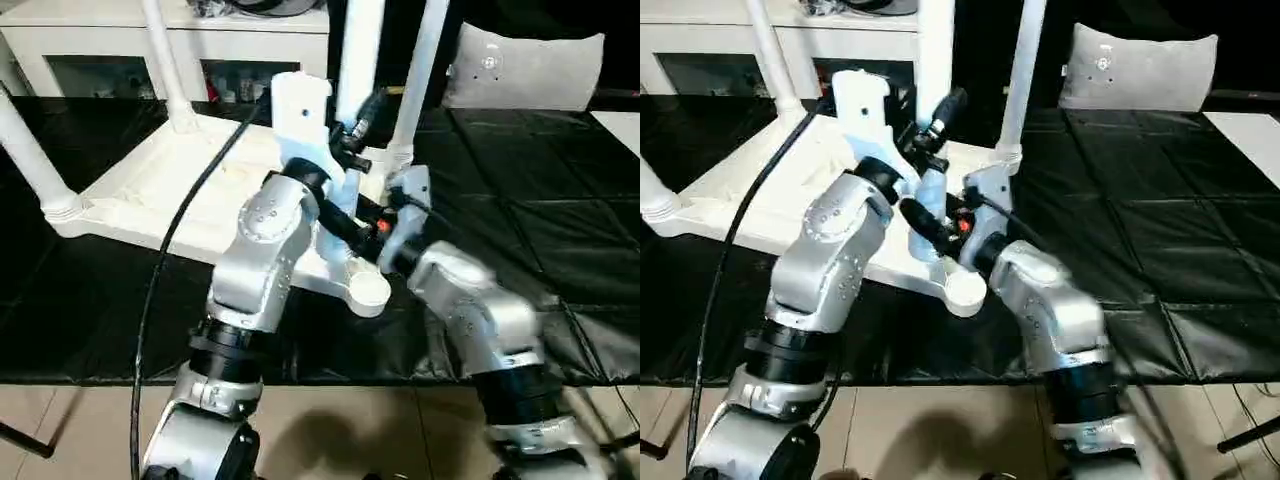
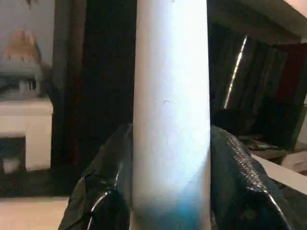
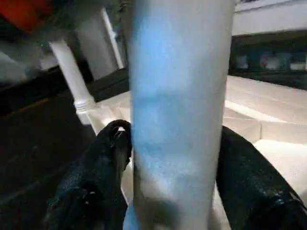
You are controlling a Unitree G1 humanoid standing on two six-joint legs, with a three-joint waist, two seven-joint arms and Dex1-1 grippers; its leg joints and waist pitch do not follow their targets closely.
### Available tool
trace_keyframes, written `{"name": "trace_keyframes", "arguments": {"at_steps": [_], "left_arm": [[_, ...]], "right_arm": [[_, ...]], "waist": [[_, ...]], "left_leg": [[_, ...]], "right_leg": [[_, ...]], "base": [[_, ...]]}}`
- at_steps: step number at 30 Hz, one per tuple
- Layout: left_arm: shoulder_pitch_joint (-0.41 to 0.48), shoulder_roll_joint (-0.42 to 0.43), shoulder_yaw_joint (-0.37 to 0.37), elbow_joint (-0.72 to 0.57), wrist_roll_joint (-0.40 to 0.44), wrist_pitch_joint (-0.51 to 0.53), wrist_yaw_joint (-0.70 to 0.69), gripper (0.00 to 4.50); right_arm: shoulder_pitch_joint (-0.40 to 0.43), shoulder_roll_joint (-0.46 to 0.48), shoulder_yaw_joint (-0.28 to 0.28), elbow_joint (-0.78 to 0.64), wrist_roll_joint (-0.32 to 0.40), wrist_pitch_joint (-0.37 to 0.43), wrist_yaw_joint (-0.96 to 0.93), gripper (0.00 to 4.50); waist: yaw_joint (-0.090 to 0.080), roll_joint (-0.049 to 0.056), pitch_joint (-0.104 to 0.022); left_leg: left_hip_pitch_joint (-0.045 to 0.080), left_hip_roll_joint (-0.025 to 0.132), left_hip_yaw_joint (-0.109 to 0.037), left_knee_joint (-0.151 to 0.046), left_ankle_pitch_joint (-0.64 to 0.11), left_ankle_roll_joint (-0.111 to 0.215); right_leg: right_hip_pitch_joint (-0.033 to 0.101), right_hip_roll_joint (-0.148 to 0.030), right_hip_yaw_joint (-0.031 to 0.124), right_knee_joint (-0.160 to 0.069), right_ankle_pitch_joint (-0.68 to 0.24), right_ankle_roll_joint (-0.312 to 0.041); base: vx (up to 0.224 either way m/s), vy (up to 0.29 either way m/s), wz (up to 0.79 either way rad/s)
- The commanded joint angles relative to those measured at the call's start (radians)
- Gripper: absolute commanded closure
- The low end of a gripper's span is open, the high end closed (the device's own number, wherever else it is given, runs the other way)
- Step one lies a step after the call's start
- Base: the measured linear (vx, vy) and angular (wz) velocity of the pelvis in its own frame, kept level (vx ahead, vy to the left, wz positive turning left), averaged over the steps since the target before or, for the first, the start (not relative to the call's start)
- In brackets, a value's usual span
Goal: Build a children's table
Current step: Pick table leg
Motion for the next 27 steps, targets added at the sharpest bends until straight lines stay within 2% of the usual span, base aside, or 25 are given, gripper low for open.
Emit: {"name": "trace_keyframes", "arguments": {"at_steps": [1,2,3,4,5,6,7,9,10,11,13,16,21,27], "left_arm": [[-0.040,0.017,0.051,0.018,-0.080,0.066,-0.058,2.73],[-0.049,0.026,0.070,0.022,-0.115,0.092,-0.084,2.73],[-0.056,0.034,0.086,0.025,-0.144,0.115,-0.104,2.73],[-0.065,0.043,0.106,0.030,-0.181,0.141,-0.128,2.73],[-0.072,0.051,0.126,0.032,-0.223,0.166,-0.152,2.73],[-0.075,0.057,0.135,0.032,-0.244,0.181,-0.168,2.73],[-0.083,0.077,0.160,0.034,-0.308,0.225,-0.220,2.73],[-0.083,0.077,0.160,0.034,-0.308,0.225,-0.220,2.73],[-0.090,0.102,0.201,0.028,-0.444,0.342,-0.324,2.73],[-0.091,0.113,0.206,0.021,-0.483,0.380,-0.365,2.73],[-0.090,0.122,0.205,0.014,-0.508,0.404,-0.397,2.73],[-0.092,0.146,0.195,-0.013,-0.576,0.455,-0.491,2.73],[-0.102,0.175,0.166,-0.021,-0.589,0.476,-0.566,2.73],[-0.116,0.181,0.167,-0.026,-0.619,0.497,-0.591,2.73]], "right_arm": [[-0.004,-0.024,-0.035,-0.043,0.028,0.016,0.024,1.35],[-0.005,-0.037,-0.060,-0.053,0.063,0.064,0.029,1.35],[-0.007,-0.054,-0.080,-0.062,0.113,0.121,0.052,1.10],[-0.006,-0.076,-0.099,-0.076,0.166,0.169,0.088,1.02],[-0.006,-0.099,-0.113,-0.086,0.200,0.192,0.123,1.02],[-0.006,-0.109,-0.121,-0.091,0.217,0.194,0.142,1.02],[-0.005,-0.137,-0.147,-0.103,0.260,0.191,0.197,1.02],[-0.005,-0.137,-0.147,-0.103,0.260,0.191,0.197,1.02],[0.006,-0.188,-0.174,-0.125,0.339,0.251,0.289,1.02],[0.008,-0.203,-0.175,-0.129,0.344,0.260,0.306,1.02],[0.009,-0.213,-0.172,-0.130,0.341,0.263,0.314,1.02],[0.006,-0.251,-0.161,-0.122,0.340,0.286,0.346,1.02],[0.001,-0.287,-0.144,-0.125,0.360,0.301,0.397,1.02],[-0.009,-0.314,-0.122,-0.124,0.350,0.314,0.430,1.02]], "waist": [[0.001,-0.004,-0.078],[0.003,-0.003,-0.079],[0.003,-0.003,-0.079],[0.006,-0.006,-0.081],[0.006,-0.006,-0.080],[0.009,-0.009,-0.082],[0.009,-0.010,-0.082],[0.010,-0.009,-0.081],[0.011,-0.011,-0.081],[0.013,-0.011,-0.078],[0.011,-0.011,-0.078],[0.012,-0.013,-0.078],[0.012,-0.012,-0.078],[0.014,-0.013,-0.081]], "left_leg": [[-0.009,0.011,0.002,-0.061,-0.067,0.055],[-0.006,0.010,0.002,-0.061,-0.057,0.057],[-0.006,0.010,0.002,-0.061,-0.057,0.057],[-0.006,0.014,0.000,-0.060,-0.044,0.067],[-0.007,0.014,0.001,-0.059,-0.041,0.072],[-0.008,0.013,0.002,-0.057,-0.033,0.079],[-0.010,0.012,0.003,-0.057,-0.033,0.084],[-0.010,0.011,0.004,-0.056,-0.036,0.087],[-0.009,0.008,0.007,-0.055,-0.036,0.089],[-0.009,0.010,0.006,-0.056,-0.037,0.091],[-0.009,0.011,0.006,-0.056,-0.042,0.085],[-0.008,0.011,0.006,-0.058,-0.042,0.071],[-0.008,0.009,0.006,-0.057,-0.043,0.070],[-0.010,0.009,0.006,-0.055,-0.024,0.067]], "right_leg": [[0.075,-0.051,0.055,-0.067,-0.299,-0.037],[0.076,-0.051,0.056,-0.063,-0.289,-0.045],[0.076,-0.051,0.056,-0.063,-0.289,-0.045],[0.078,-0.051,0.057,-0.057,-0.257,-0.068],[0.078,-0.050,0.057,-0.056,-0.247,-0.075],[0.079,-0.052,0.058,-0.052,-0.229,-0.089],[0.079,-0.053,0.058,-0.052,-0.225,-0.099],[0.079,-0.054,0.057,-0.053,-0.233,-0.103],[0.082,-0.053,0.056,-0.053,-0.246,-0.107],[0.080,-0.053,0.057,-0.055,-0.259,-0.112],[0.077,-0.052,0.055,-0.058,-0.280,-0.107],[0.078,-0.053,0.055,-0.062,-0.311,-0.094],[0.079,-0.051,0.053,-0.065,-0.331,-0.069],[0.080,-0.051,0.054,-0.059,-0.298,-0.078]], "base": [[0.000,0.000,0.00],[0.000,0.000,0.00],[0.000,0.000,0.00],[0.000,0.000,0.00],[0.000,0.000,0.00],[0.000,0.000,0.00],[0.000,0.000,0.00],[0.000,0.000,0.00],[0.000,0.000,0.00],[0.000,0.000,0.00],[0.000,0.000,0.00],[0.000,0.000,0.00],[0.000,0.000,0.00],[0.000,0.000,0.00]]}}
